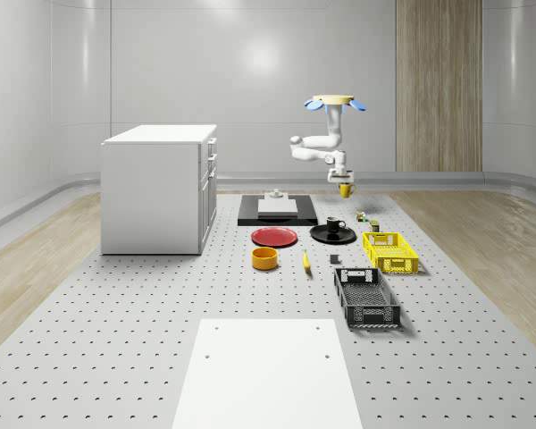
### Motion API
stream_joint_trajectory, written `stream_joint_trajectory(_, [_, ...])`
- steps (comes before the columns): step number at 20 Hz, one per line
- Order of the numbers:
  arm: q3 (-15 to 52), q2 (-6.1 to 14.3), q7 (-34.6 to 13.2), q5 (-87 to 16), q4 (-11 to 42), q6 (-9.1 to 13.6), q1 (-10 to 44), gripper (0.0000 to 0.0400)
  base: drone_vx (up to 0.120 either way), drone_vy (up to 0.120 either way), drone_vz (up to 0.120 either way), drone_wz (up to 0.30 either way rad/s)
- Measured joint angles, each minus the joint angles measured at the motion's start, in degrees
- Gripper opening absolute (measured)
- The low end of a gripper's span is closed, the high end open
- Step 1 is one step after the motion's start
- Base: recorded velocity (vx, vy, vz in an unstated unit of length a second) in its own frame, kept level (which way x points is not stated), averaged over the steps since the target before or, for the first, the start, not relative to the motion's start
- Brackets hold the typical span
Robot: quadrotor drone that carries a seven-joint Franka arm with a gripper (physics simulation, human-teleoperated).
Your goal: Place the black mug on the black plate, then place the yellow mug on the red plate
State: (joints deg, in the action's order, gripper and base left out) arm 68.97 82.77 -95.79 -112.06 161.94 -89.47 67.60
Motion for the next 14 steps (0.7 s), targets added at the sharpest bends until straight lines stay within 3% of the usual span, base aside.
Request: stream_joint_trajectory(14, [0.1,0.5,-0.2,0.2,0.0,-0.5,0.2,0.01,0.12,-0.12,0.0,0.0])
